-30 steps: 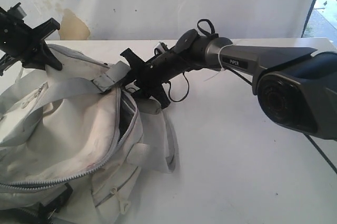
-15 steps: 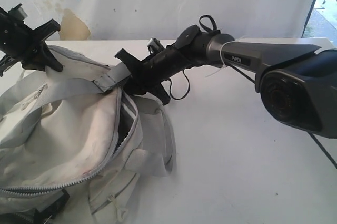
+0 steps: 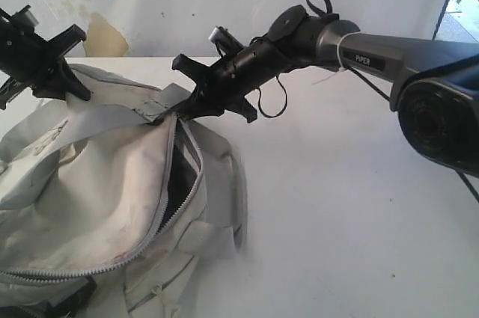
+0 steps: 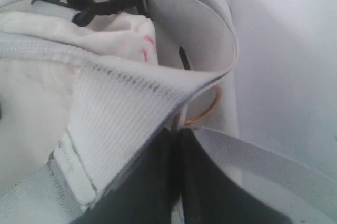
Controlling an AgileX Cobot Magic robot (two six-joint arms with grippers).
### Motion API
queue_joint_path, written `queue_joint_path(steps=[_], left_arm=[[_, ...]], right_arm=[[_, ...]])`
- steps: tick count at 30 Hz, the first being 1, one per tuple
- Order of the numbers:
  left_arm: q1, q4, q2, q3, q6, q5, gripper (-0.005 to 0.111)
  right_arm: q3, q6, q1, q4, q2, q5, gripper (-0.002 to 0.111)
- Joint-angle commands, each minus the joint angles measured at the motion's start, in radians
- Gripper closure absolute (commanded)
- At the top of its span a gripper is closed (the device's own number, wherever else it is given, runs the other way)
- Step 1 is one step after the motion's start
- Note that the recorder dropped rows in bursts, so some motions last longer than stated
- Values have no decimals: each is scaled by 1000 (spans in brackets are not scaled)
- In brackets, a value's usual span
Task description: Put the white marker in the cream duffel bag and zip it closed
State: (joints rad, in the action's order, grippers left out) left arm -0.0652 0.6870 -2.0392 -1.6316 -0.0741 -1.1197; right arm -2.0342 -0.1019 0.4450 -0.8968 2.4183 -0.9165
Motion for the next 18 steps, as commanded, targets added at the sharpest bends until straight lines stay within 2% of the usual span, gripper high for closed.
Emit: queue_joint_path(steps=[1,5,12,18], left_arm=[[-32,76,8,-9,18,20,107],[-50,166,8,-9,16,20,107],[-52,168,8,-9,16,83,107],[-52,165,8,-9,16,111,107]], right_arm=[[-1,-102,-27,20,-33,-63,108],[-1,-180,-27,20,-43,-125,108],[-1,-307,-27,15,-52,-274,108],[-1,-325,-27,37,-89,-289,108]])
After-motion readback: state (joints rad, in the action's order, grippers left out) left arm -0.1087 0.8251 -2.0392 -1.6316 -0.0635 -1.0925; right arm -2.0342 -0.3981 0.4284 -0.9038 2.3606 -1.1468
